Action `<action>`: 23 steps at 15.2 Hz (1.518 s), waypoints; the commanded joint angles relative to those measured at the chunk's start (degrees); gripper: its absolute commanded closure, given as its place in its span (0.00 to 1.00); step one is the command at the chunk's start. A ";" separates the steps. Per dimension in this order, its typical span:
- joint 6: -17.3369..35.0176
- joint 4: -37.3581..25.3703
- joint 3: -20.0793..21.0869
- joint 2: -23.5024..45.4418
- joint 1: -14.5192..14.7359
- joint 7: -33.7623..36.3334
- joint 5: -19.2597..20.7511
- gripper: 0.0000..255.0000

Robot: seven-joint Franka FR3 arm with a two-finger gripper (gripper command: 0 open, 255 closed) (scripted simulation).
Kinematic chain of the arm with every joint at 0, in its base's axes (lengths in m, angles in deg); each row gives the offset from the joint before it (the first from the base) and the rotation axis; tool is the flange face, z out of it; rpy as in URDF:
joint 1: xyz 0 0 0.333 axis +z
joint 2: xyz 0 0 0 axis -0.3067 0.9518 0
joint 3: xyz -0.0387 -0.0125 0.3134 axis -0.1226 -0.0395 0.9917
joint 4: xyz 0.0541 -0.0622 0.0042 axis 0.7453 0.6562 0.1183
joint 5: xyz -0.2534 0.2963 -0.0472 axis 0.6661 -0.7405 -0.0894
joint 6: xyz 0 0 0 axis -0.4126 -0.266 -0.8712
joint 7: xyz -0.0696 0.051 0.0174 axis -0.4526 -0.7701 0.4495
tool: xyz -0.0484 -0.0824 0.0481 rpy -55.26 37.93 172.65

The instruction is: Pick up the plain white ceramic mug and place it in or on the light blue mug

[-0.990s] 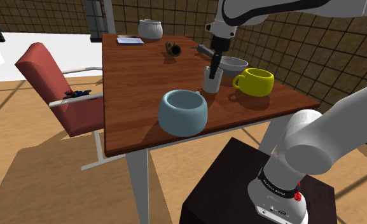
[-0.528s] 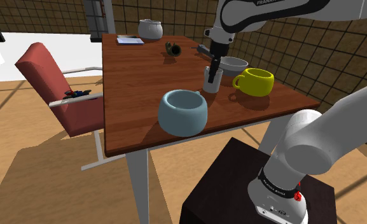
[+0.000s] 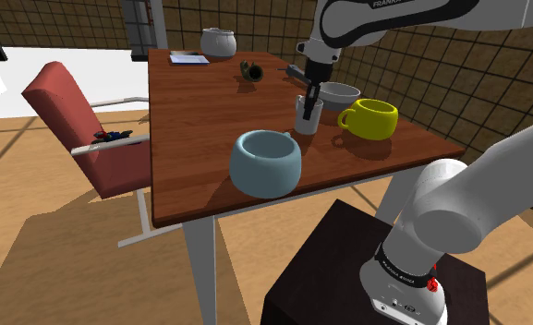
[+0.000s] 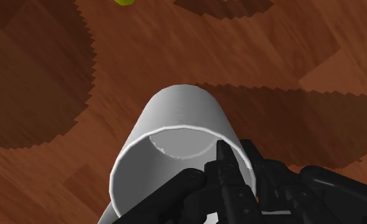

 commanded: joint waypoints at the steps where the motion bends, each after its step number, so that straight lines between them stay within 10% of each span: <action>1: 0.00 0.00 0.00 0.00 0.00 0.00 0.00 1.00; 23: -12.94 -13.58 1.13 0.65 0.56 -0.33 -0.99 1.00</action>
